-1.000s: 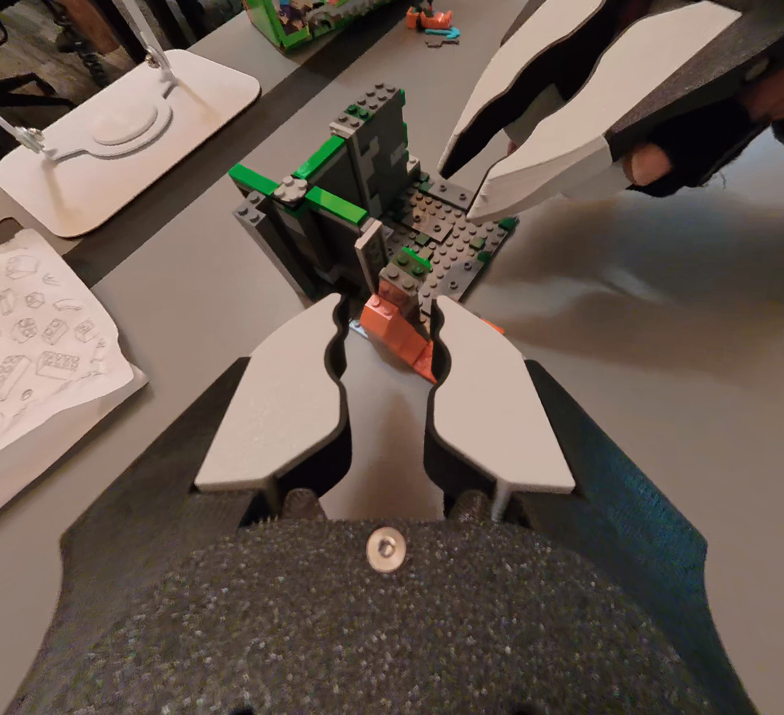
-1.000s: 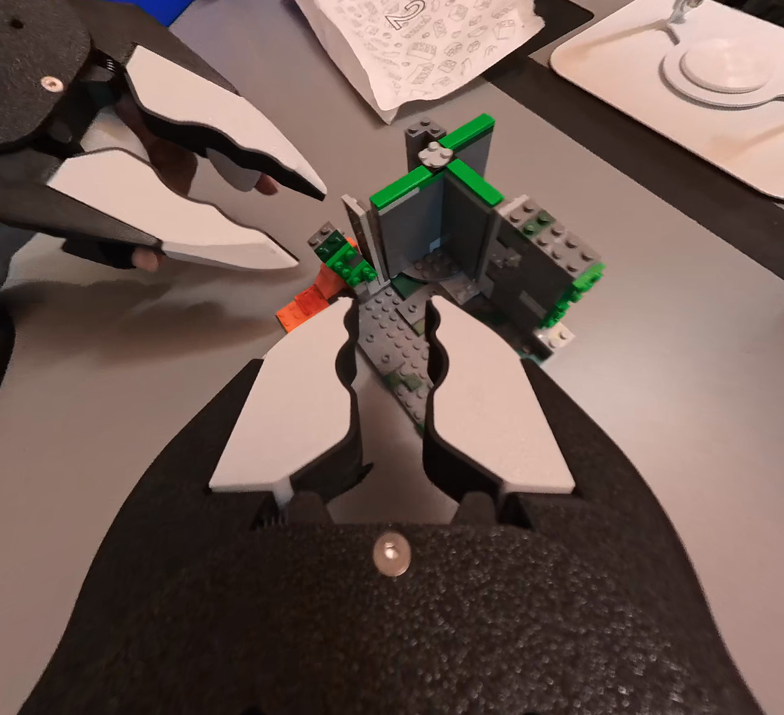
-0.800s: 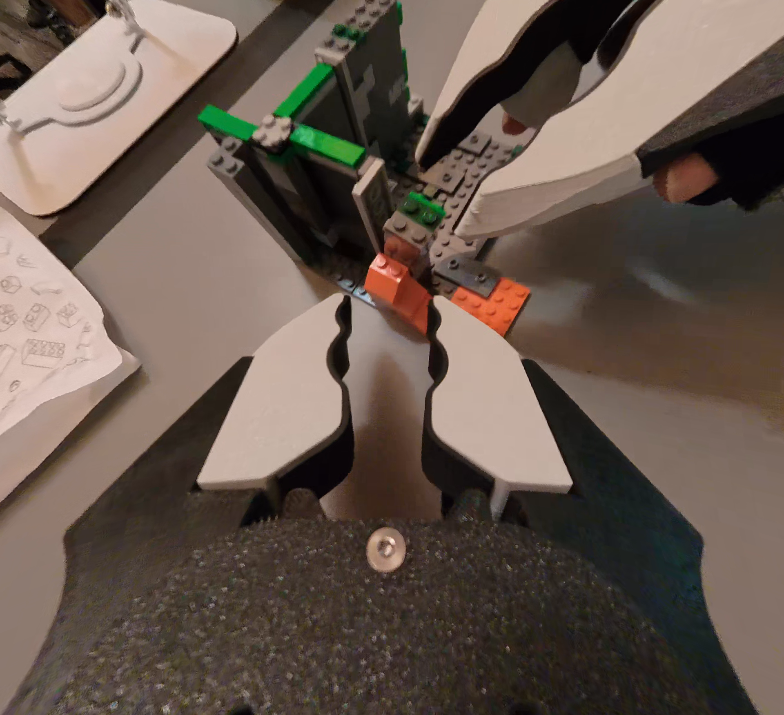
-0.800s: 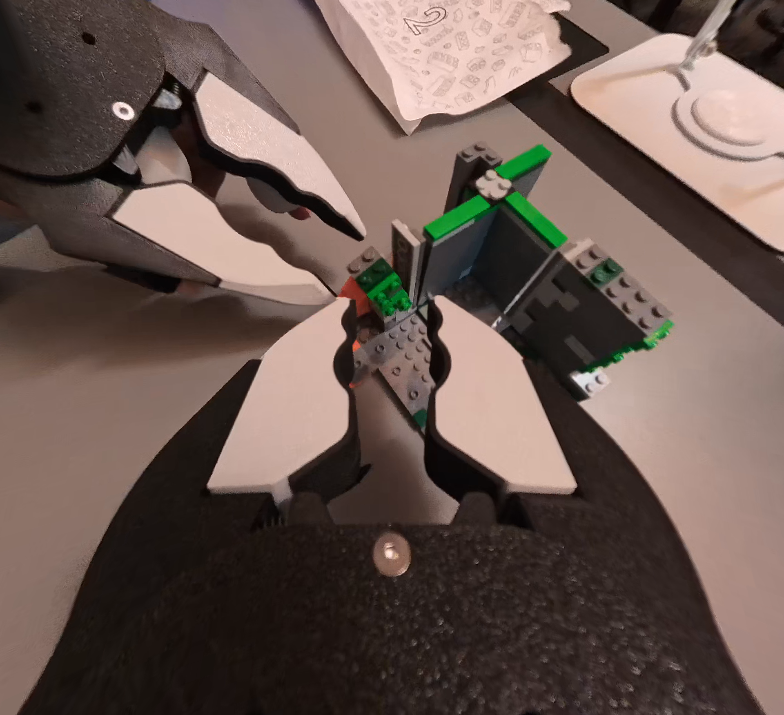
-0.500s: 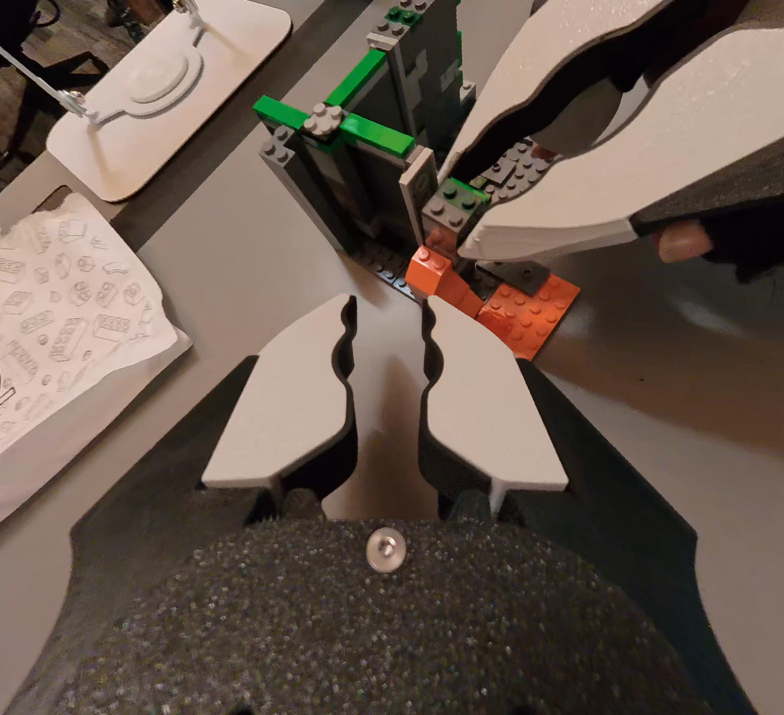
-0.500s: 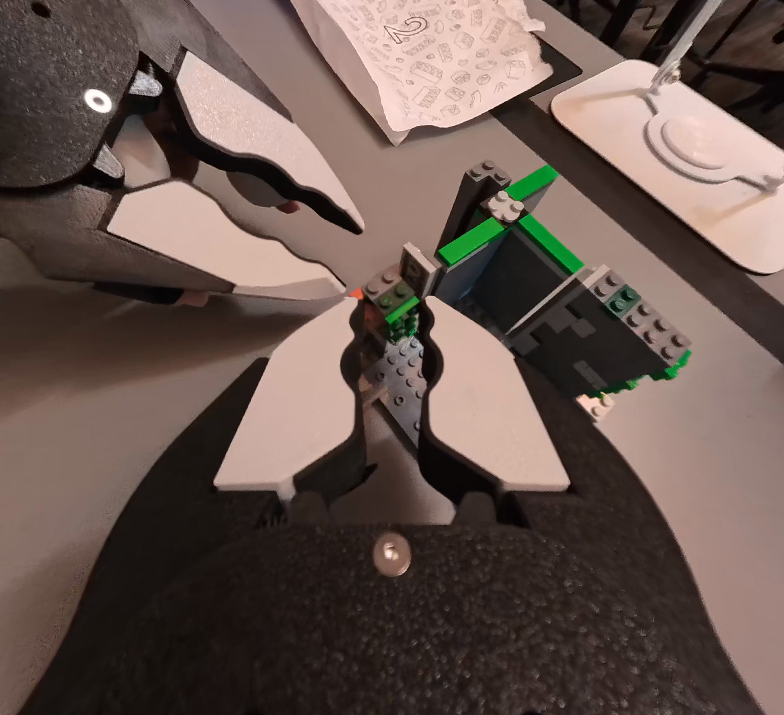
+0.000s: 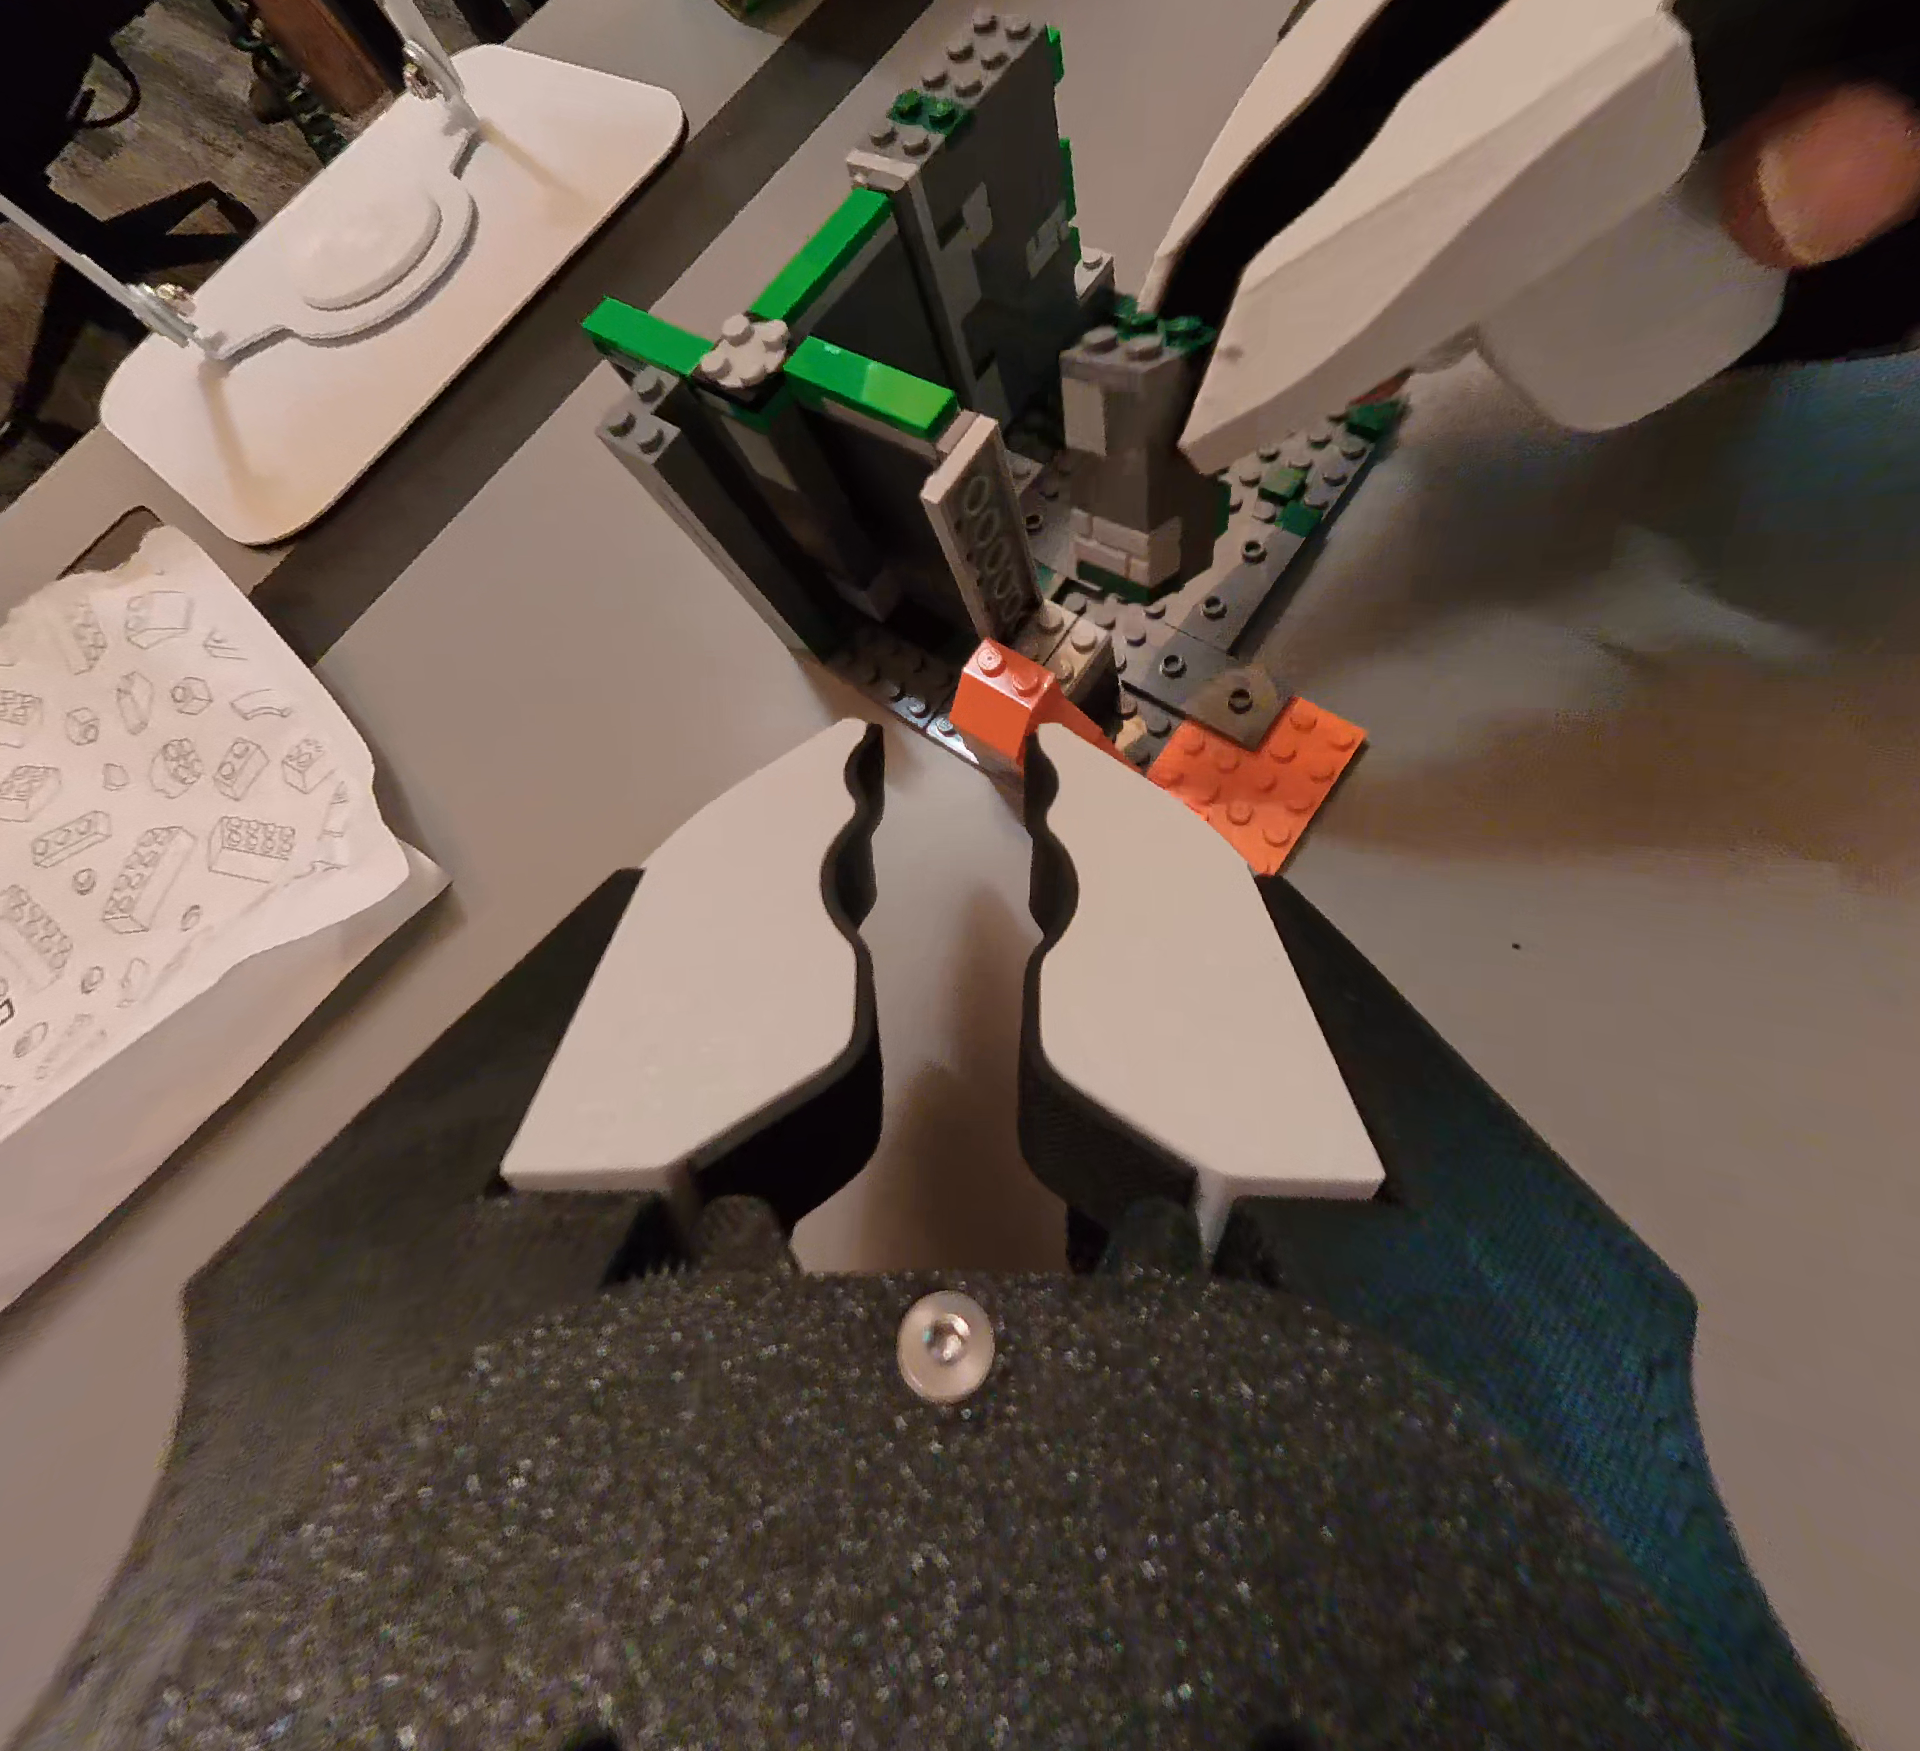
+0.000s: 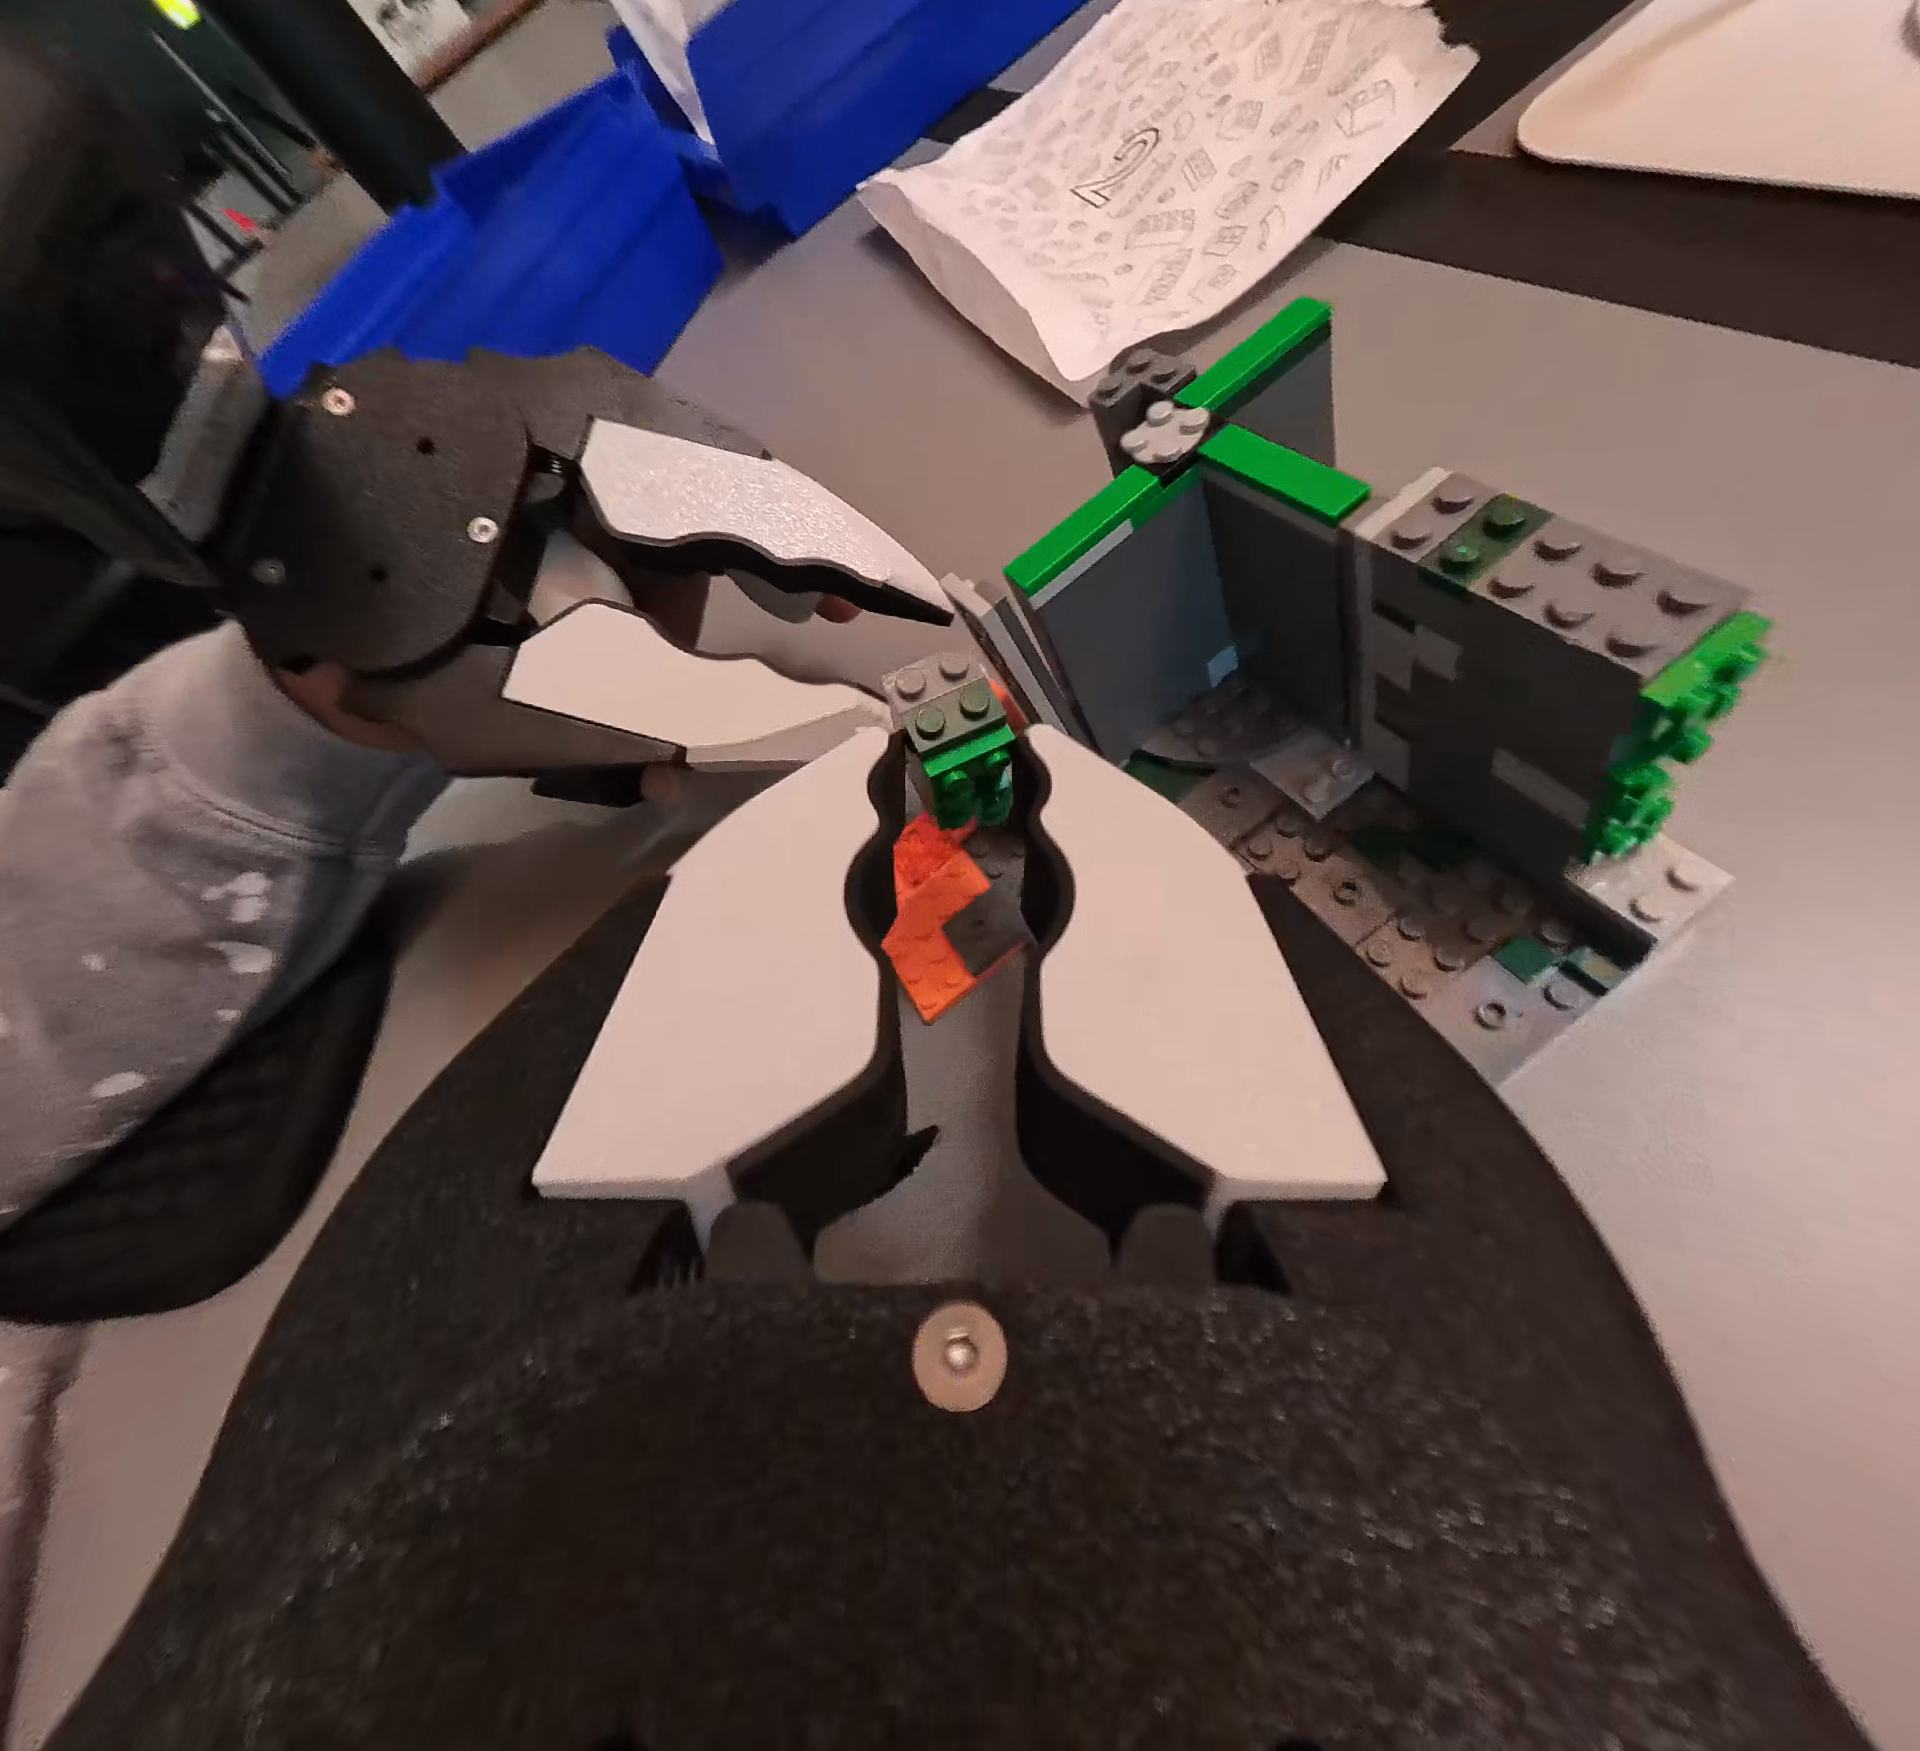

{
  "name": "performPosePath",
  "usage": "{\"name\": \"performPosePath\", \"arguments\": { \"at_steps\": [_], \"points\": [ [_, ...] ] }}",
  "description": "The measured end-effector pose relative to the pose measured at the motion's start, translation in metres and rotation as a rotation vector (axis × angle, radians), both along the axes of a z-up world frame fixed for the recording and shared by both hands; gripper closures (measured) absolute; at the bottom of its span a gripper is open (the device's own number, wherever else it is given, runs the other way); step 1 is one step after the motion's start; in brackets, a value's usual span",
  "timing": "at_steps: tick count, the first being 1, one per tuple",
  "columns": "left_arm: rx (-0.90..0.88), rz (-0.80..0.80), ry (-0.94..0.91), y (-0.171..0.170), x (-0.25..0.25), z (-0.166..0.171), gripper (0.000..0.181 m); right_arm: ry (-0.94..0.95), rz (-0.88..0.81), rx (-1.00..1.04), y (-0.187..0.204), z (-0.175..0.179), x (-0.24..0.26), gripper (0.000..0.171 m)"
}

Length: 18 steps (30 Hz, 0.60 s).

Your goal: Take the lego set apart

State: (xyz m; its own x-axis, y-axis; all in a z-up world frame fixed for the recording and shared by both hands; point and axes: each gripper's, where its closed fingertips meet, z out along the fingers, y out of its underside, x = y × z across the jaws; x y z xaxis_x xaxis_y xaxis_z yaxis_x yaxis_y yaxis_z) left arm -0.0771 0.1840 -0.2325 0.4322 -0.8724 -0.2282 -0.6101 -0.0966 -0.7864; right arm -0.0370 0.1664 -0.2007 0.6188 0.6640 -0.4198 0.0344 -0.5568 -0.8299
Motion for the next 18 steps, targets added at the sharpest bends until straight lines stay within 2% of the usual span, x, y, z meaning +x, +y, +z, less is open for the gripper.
{"name": "performPosePath", "arguments": {
  "at_steps": [4, 11, 15, 18],
  "points": [
    [-0.020, -0.015, -0.053, -0.004, 0.004, 0.007, 0.156, 0.011, -0.003, -0.013, 0.000, 0.003, 0.012, 0.152],
    [-0.044, -0.021, -0.085, -0.009, 0.018, 0.003, 0.150, -0.106, -0.060, 0.068, 0.006, 0.013, 0.038, 0.152],
    [-0.034, 0.039, -0.135, -0.004, 0.032, 0.001, 0.144, -0.073, -0.097, 0.070, 0.010, 0.022, 0.053, 0.152],
    [0.044, 0.118, -0.106, 0.009, 0.036, 0.000, 0.152, -0.053, -0.122, 0.064, 0.012, 0.025, 0.063, 0.152]
  ]
}}
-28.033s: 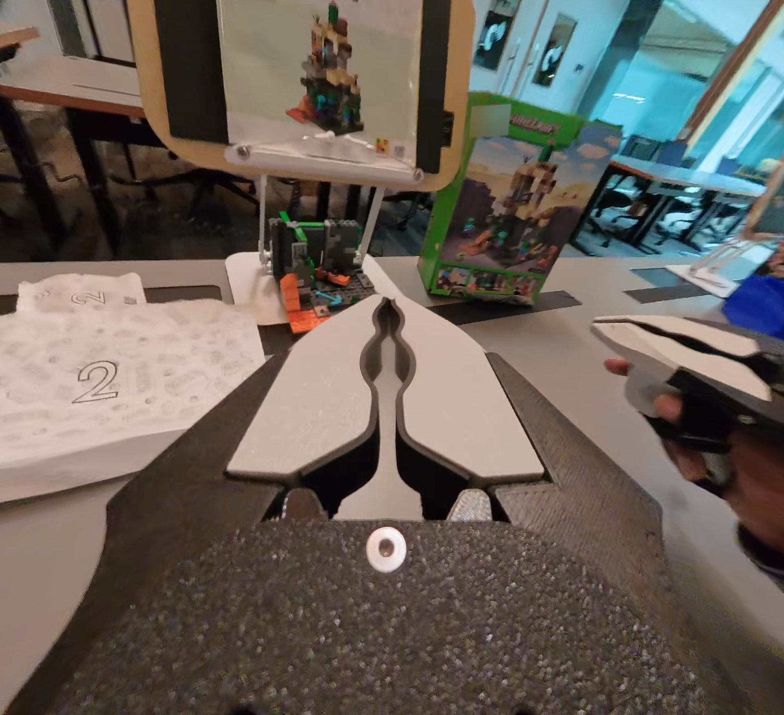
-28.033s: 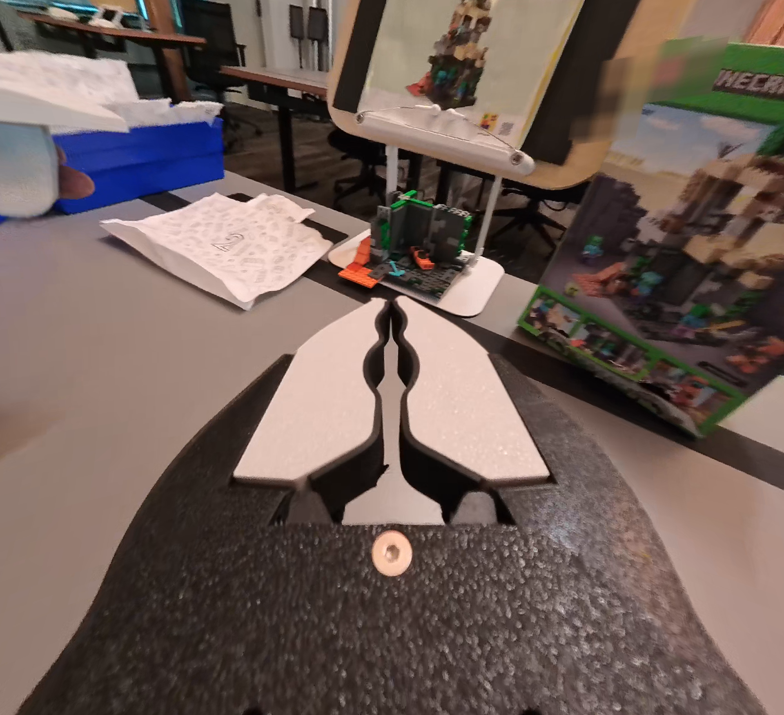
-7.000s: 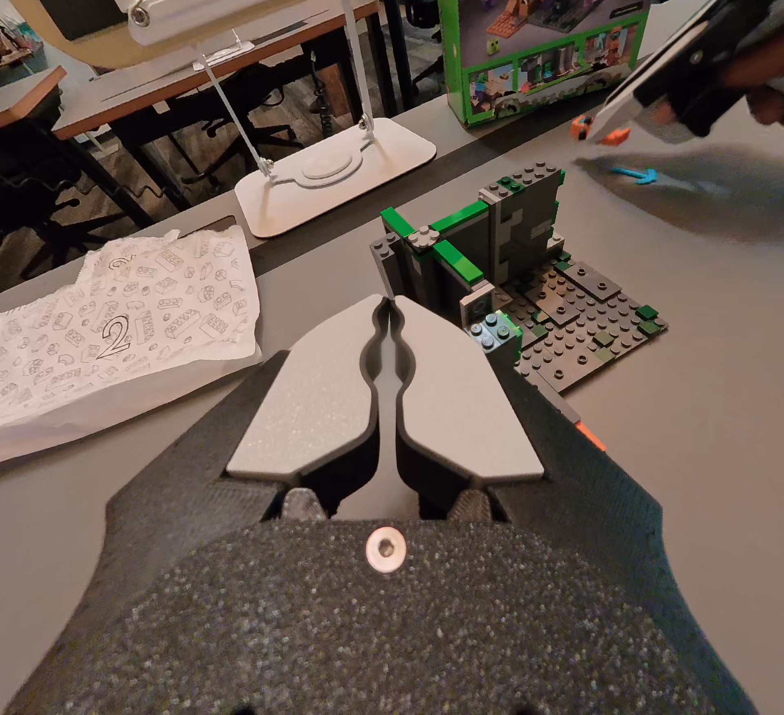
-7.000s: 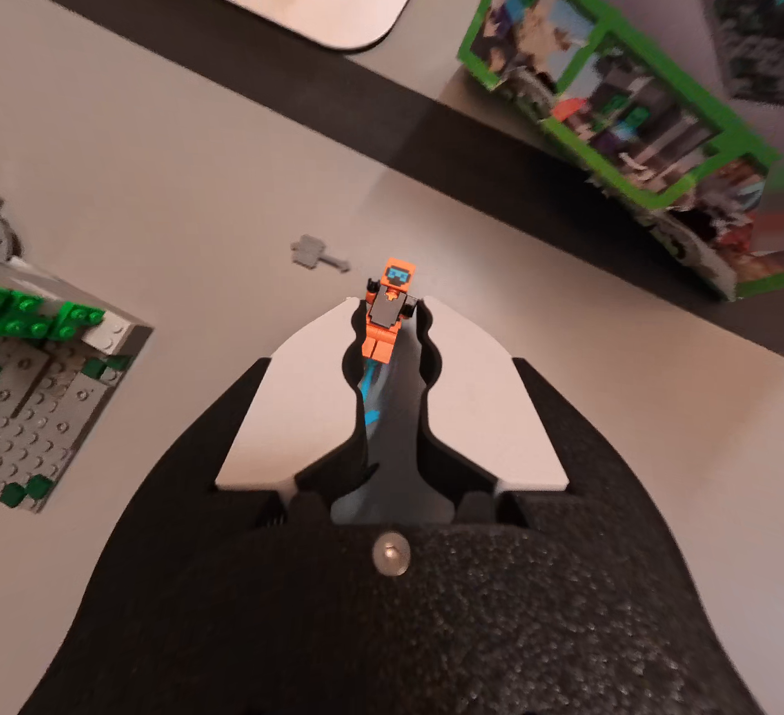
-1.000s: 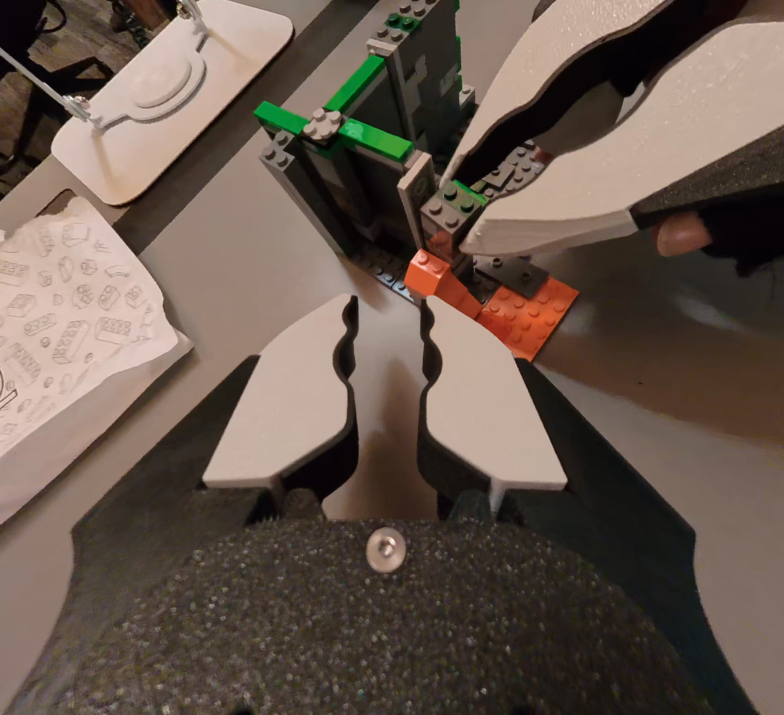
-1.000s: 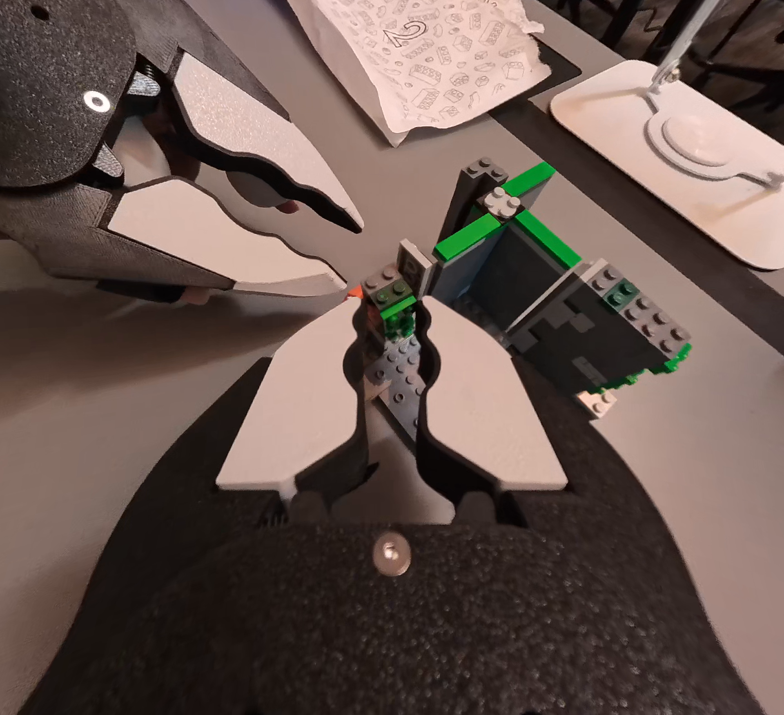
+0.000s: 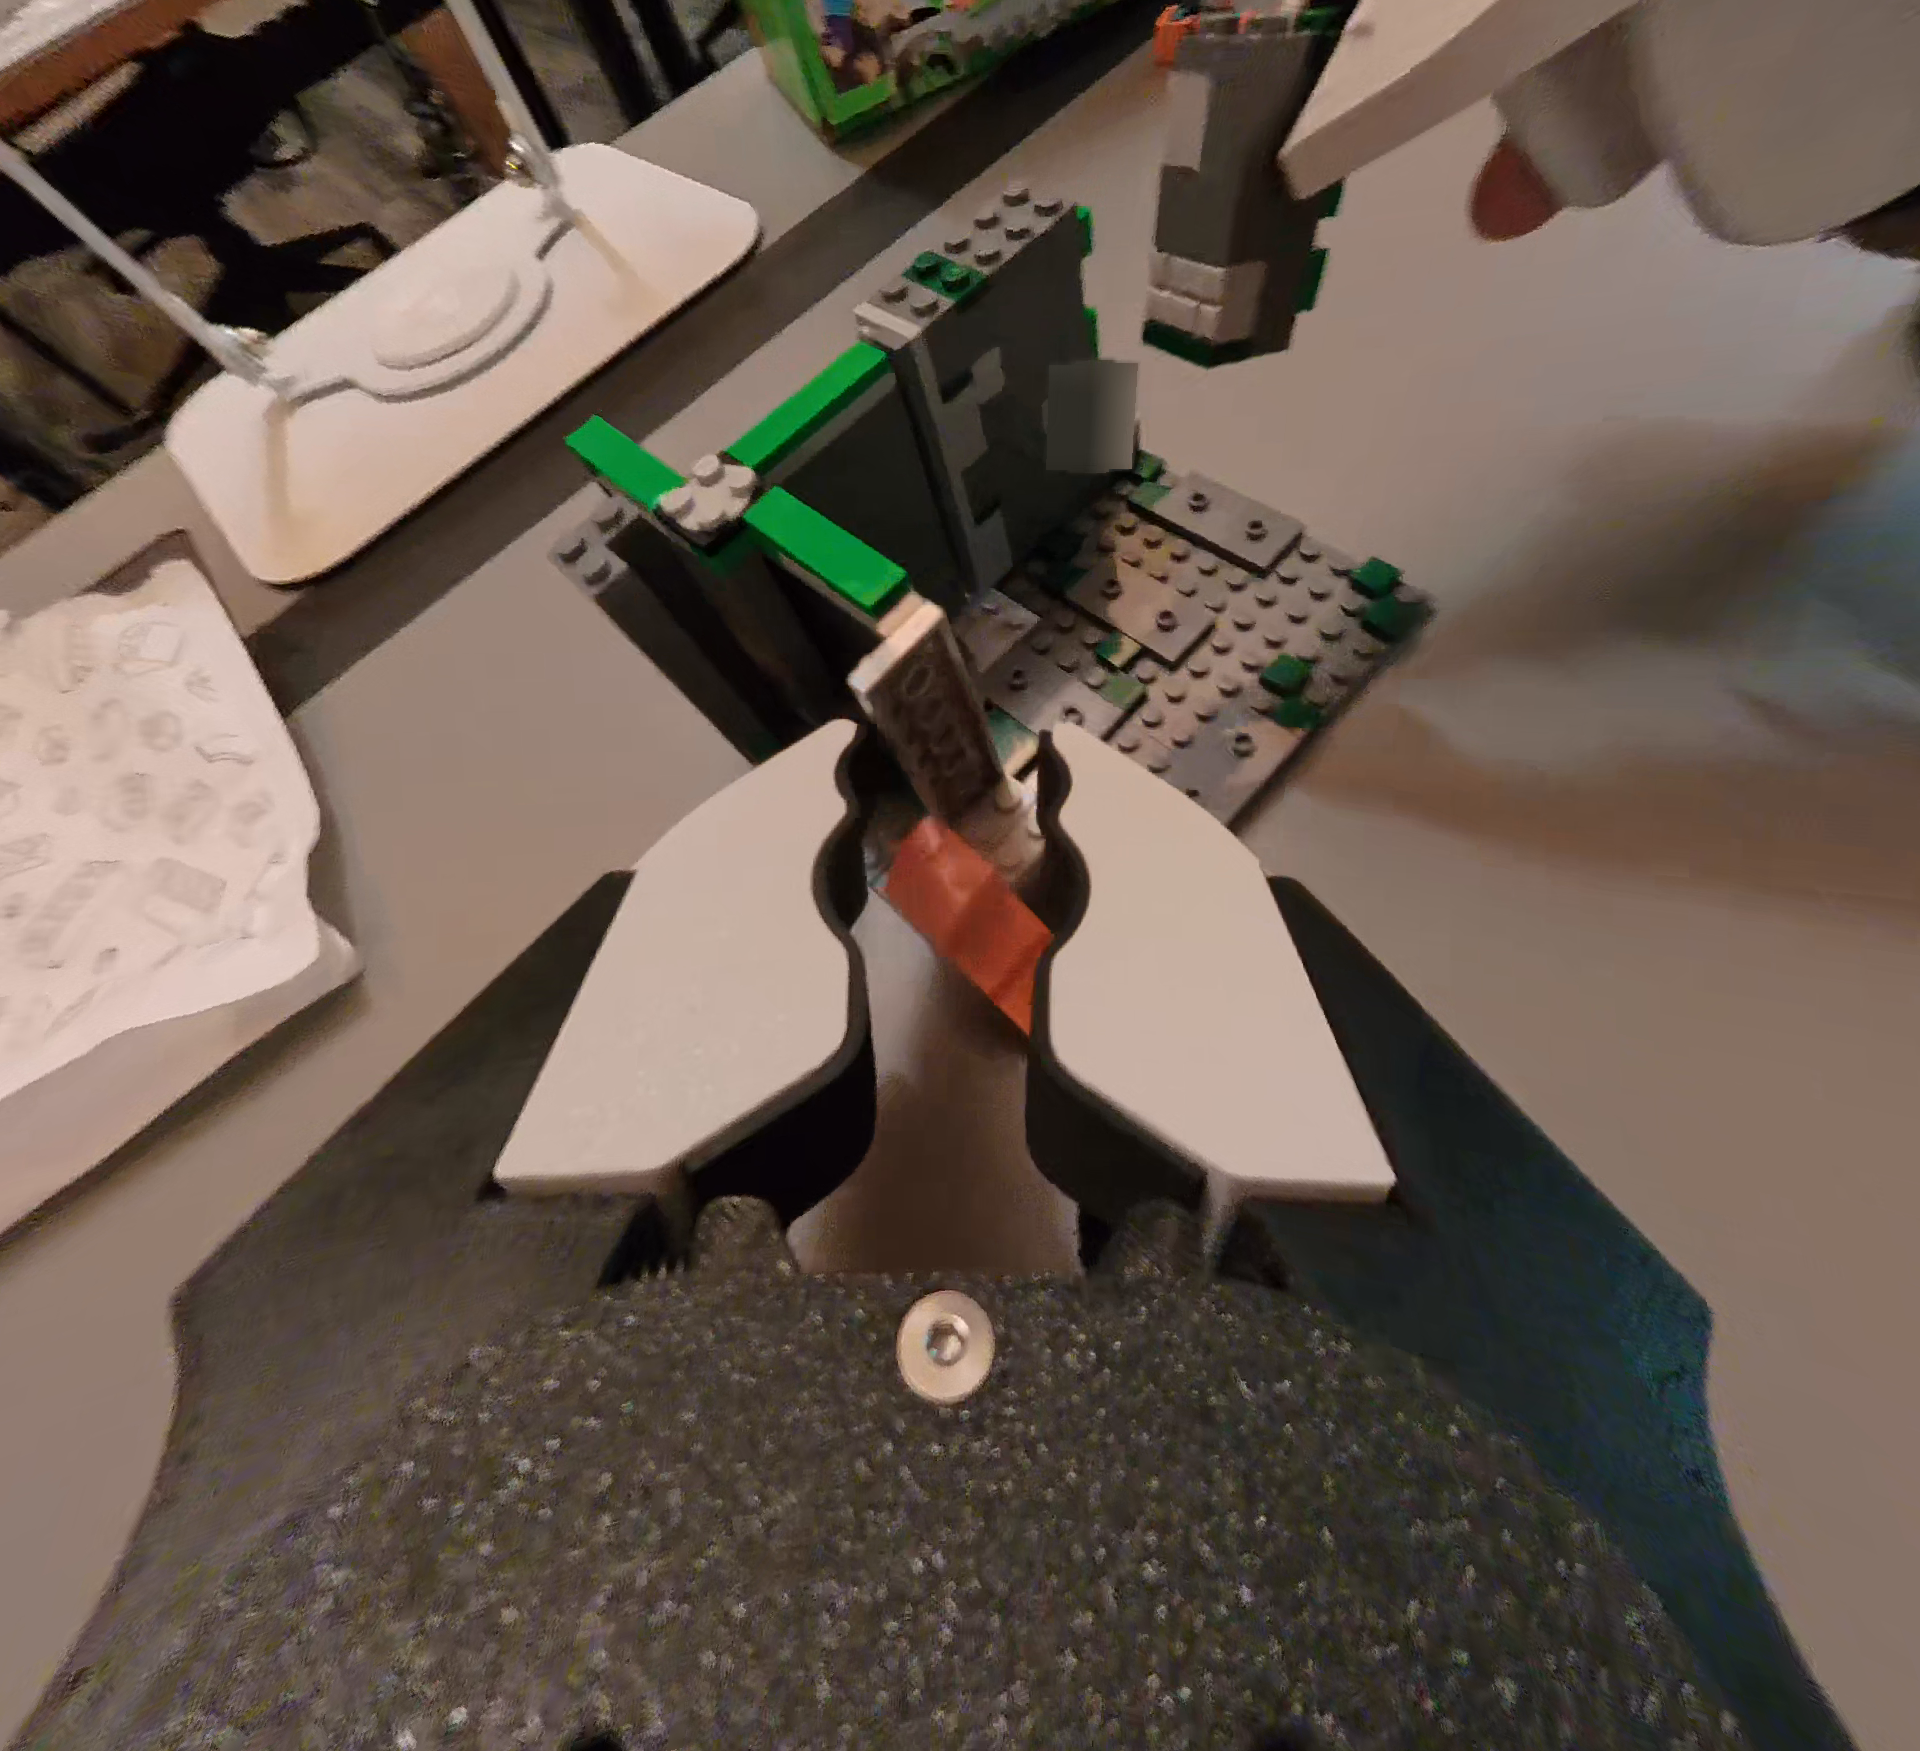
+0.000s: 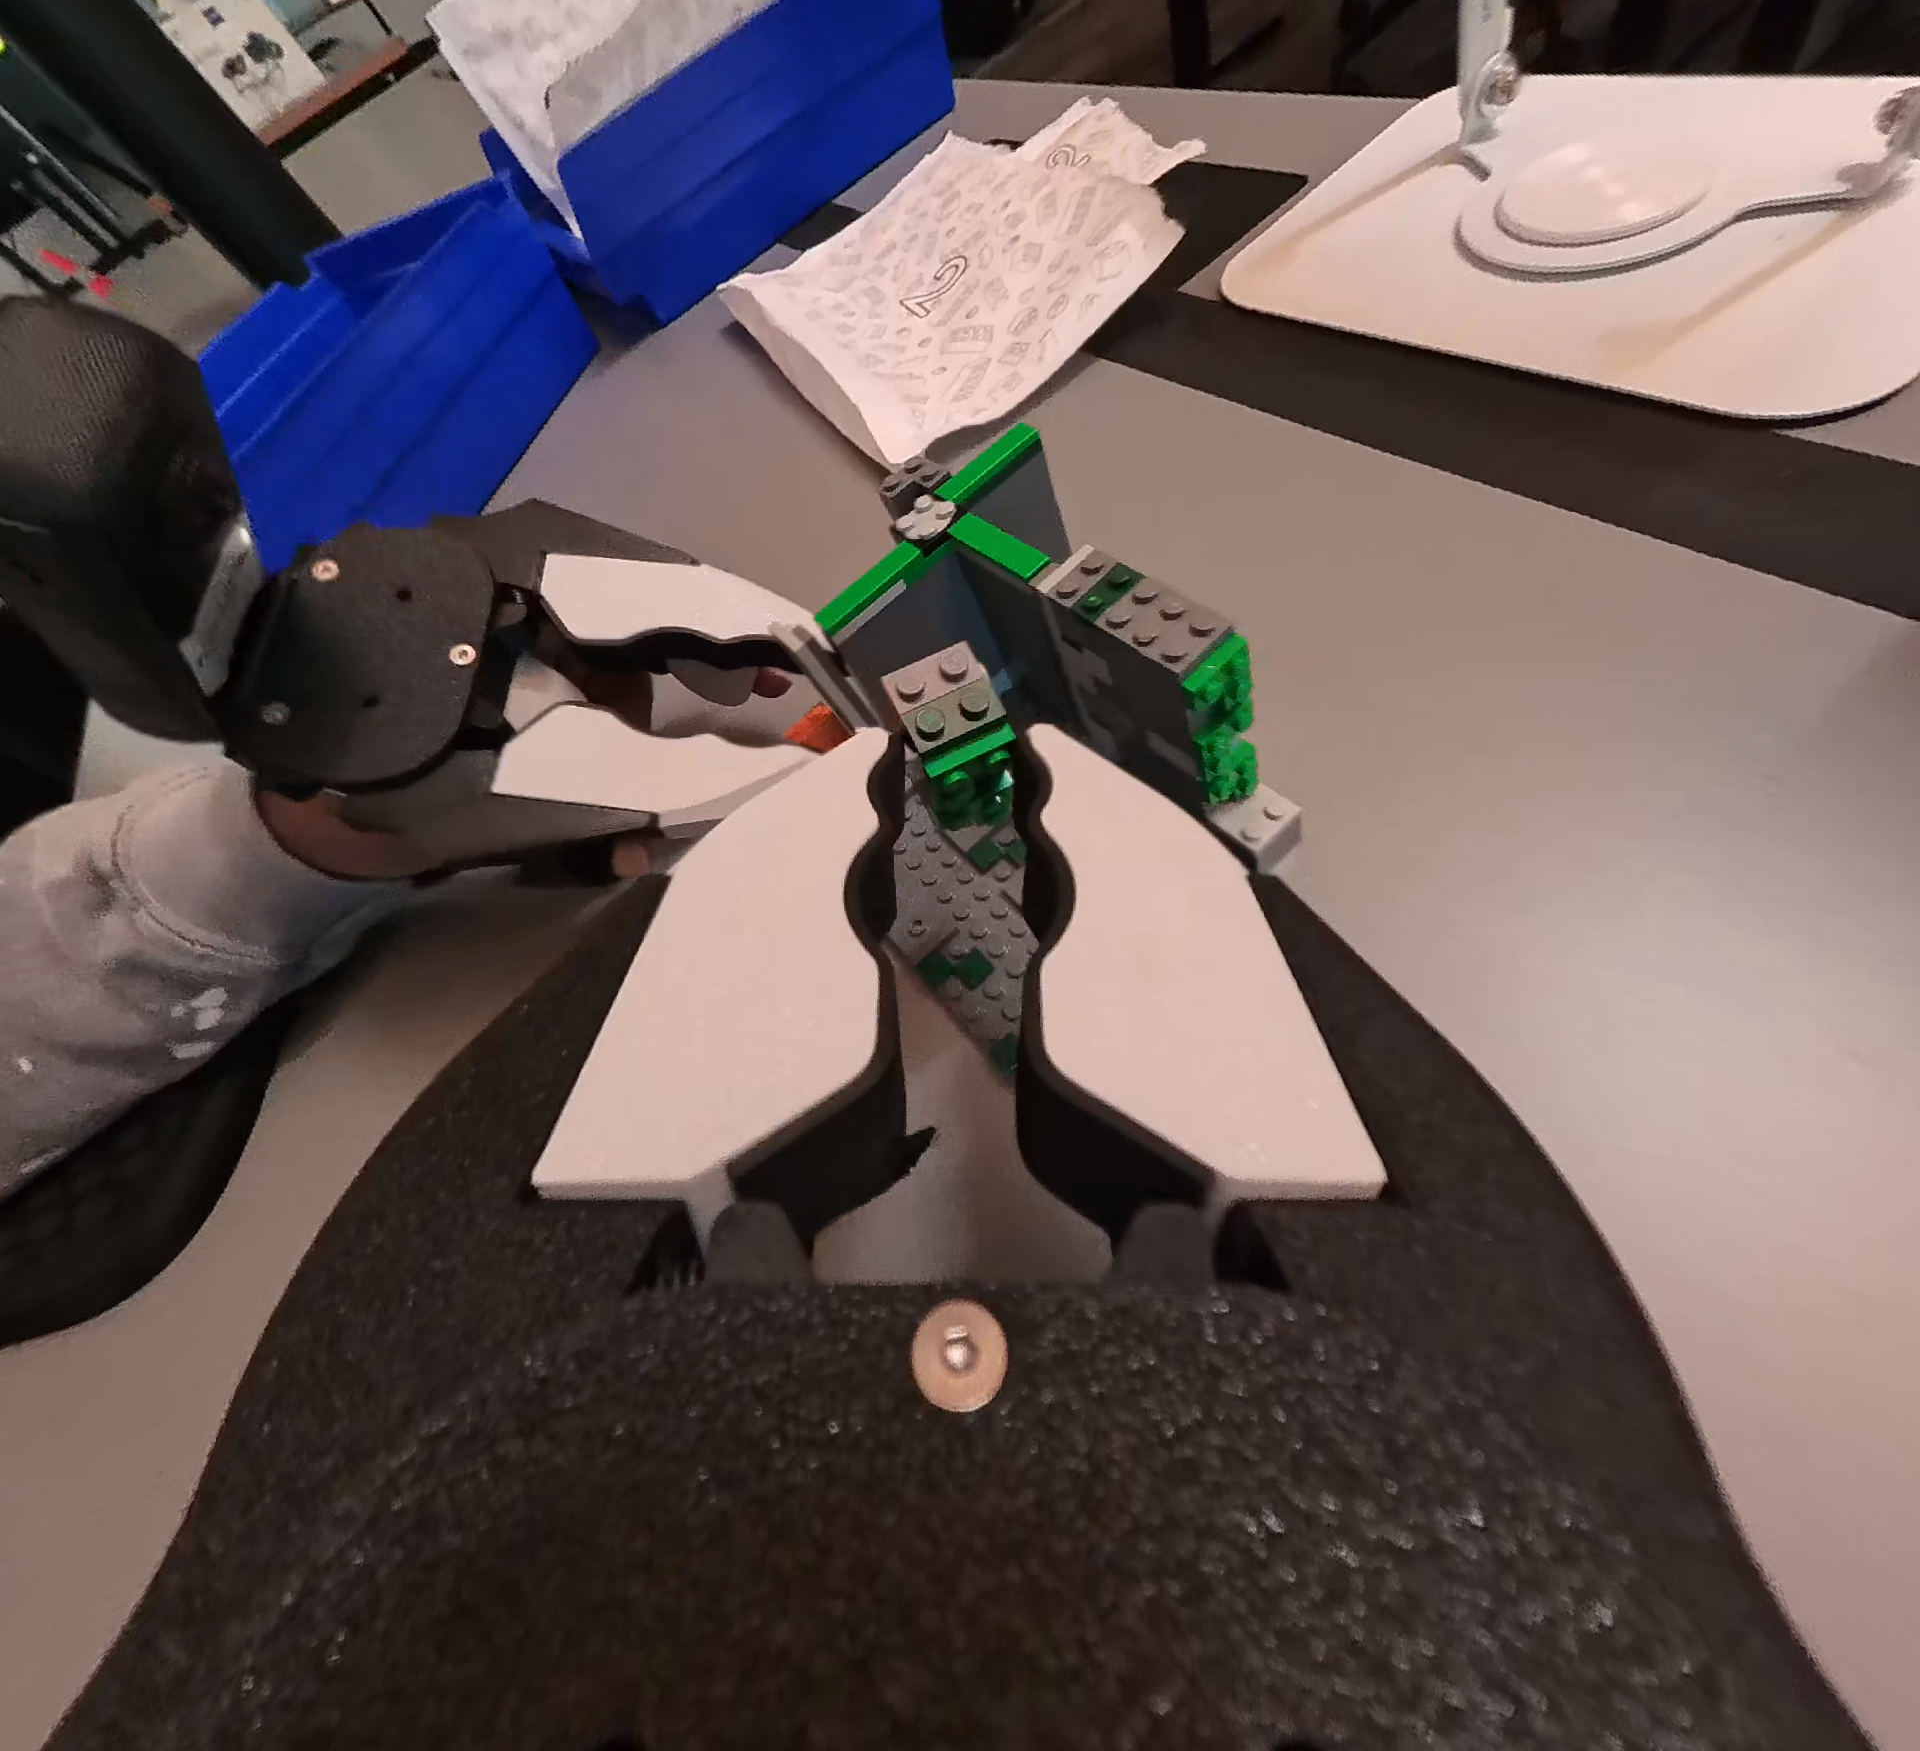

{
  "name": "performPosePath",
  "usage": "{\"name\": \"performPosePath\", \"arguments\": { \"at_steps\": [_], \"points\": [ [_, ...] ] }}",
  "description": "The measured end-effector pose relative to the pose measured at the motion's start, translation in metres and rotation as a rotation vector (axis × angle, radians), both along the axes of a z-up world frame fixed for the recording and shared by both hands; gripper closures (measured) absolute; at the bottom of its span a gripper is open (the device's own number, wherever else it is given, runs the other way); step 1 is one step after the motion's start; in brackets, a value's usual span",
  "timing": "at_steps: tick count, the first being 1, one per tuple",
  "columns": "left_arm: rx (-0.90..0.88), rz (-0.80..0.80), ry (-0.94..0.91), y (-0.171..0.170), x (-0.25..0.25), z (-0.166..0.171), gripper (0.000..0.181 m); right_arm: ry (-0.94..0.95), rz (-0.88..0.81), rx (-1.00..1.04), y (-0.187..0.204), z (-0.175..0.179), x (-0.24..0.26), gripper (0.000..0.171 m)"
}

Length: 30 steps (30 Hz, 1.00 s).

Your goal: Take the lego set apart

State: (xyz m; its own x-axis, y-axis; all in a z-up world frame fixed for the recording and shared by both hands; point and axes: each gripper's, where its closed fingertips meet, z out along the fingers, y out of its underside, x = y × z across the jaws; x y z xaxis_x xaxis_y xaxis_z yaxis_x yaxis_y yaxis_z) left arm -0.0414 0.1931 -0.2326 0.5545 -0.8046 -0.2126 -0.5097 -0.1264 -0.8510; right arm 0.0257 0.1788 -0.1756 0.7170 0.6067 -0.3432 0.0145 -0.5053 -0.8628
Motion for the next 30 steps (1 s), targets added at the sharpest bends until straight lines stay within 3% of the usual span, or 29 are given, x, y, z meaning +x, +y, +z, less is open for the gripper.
{"name": "performPosePath", "arguments": {
  "at_steps": [3, 10, 17, 22, 30],
  "points": [
    [0.039, 0.073, -0.004, 0.011, 0.004, 0.007, 0.161, 0.008, -0.006, -0.003, 0.001, 0.001, 0.004, 0.152],
    [0.034, 0.211, -0.025, 0.035, 0.006, 0.006, 0.163, -0.016, 0.017, -0.011, 0.001, -0.002, 0.002, 0.152],
    [0.025, 0.247, -0.052, 0.051, 0.012, 0.007, 0.163, -0.019, 0.036, -0.018, 0.000, -0.007, -0.005, 0.151],
    [0.014, 0.208, -0.120, 0.039, 0.004, 0.022, 0.149, -0.037, 0.038, -0.007, -0.002, -0.010, -0.004, 0.152],
    [0.097, 0.034, -0.195, -0.002, 0.002, 0.074, 0.157, -0.066, 0.136, -0.011, -0.015, -0.012, -0.013, 0.151]
  ]
}}
